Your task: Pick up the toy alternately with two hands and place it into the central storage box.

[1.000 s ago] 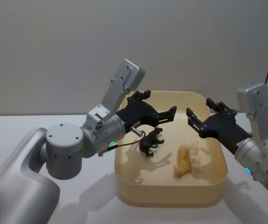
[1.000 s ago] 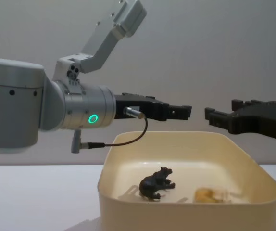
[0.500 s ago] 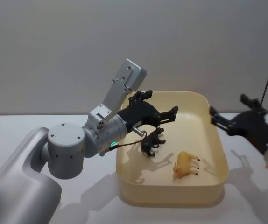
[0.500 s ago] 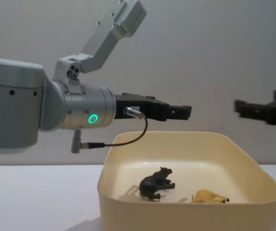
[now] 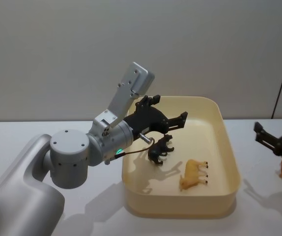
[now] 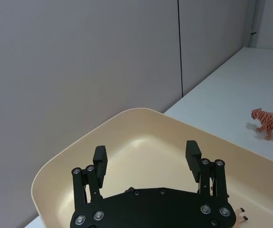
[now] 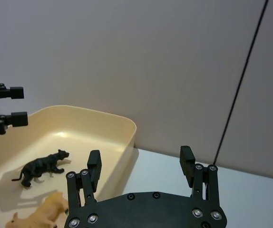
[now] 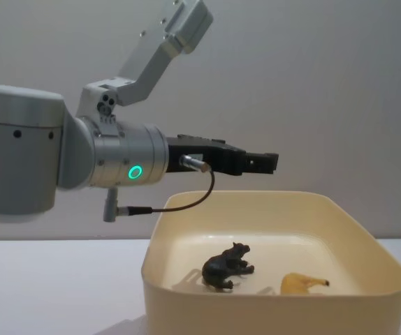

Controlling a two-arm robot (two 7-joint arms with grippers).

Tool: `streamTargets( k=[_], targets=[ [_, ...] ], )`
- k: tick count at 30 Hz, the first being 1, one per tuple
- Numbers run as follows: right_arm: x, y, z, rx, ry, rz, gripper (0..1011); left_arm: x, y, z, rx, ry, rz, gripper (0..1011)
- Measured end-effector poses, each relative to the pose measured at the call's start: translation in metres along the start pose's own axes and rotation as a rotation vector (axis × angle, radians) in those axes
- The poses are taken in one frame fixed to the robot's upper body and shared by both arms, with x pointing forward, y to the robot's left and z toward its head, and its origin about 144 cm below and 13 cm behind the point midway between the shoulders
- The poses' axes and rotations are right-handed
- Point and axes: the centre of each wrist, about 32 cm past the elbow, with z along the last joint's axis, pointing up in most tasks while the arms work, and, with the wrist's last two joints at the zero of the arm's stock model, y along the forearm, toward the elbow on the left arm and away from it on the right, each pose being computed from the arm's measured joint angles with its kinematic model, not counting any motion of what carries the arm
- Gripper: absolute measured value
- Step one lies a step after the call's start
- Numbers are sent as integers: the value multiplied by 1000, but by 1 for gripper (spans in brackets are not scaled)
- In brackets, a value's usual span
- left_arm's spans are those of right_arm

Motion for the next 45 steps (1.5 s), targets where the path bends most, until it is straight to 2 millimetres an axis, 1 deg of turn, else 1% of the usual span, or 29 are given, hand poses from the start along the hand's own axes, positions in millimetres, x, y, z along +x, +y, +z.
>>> streamTargets(
  k=[12,22,32,37,45],
  targets=[
    [15,-35,-8,-67,5,-72,1001,0,0,0,0,0,0,1001],
    [24,-51,-17,-133,-2,-102,1001,0,0,0,0,0,0,1001],
    [29,-51,-30,-196,-2,-105,1001,0,0,0,0,0,0,1001],
    [31,-46,-40,-228,1,-111,1001,0,0,0,0,0,0,1001],
    [30,-35,-50,-256,5,-112,1001,0,0,0,0,0,0,1001]
  ],
)
